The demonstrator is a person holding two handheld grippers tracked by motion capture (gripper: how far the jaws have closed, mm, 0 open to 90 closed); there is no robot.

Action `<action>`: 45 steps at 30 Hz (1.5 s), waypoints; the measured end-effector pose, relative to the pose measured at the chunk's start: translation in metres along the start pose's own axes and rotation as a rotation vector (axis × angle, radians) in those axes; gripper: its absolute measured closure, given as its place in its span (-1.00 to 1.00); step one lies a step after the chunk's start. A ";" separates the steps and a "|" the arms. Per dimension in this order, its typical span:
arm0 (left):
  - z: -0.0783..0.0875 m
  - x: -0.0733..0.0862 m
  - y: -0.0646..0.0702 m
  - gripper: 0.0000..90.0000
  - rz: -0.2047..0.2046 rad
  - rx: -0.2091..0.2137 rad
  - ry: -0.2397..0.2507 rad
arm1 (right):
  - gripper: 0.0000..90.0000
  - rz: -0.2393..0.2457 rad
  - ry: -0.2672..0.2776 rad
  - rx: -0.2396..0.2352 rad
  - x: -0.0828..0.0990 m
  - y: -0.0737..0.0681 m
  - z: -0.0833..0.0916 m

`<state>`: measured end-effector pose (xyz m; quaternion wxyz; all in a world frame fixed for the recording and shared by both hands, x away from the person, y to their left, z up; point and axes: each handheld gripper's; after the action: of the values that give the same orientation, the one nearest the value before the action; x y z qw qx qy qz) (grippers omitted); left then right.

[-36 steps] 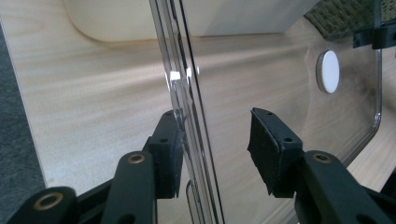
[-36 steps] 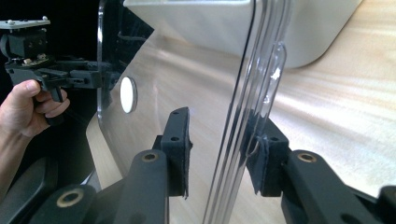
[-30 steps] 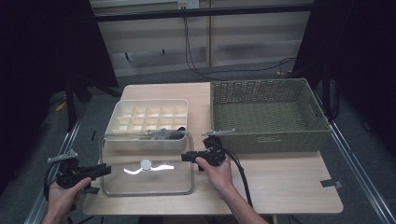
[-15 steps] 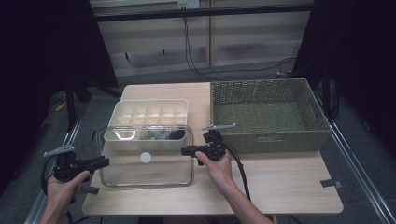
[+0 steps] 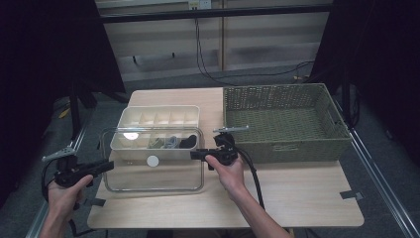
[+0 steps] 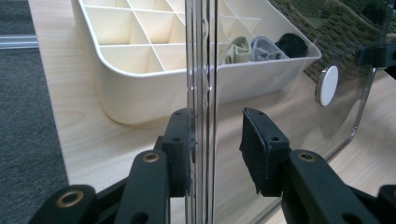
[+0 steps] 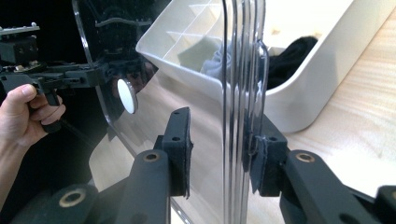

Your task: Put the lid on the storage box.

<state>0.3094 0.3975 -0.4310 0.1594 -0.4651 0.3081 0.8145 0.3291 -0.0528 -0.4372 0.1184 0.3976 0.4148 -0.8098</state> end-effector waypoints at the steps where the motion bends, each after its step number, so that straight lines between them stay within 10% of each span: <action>1: -0.001 -0.001 0.000 0.42 0.002 -0.002 0.002 | 0.43 0.002 0.001 0.000 -0.002 0.000 -0.001; 45: -0.021 -0.074 -0.021 0.37 -0.060 -0.050 0.036 | 0.35 0.066 0.031 0.039 -0.077 -0.003 -0.033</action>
<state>0.3730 0.4020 -0.3830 0.1663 -0.4927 0.2765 0.8082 0.3957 -0.0364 -0.3896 0.1310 0.4258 0.3876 -0.8070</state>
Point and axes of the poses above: each handheld gripper's, and its own axes: z roughly backward along the jaws, x roughly out of its underside, y roughly to its right, and after that the axes turned 11 degrees about y, right-handed
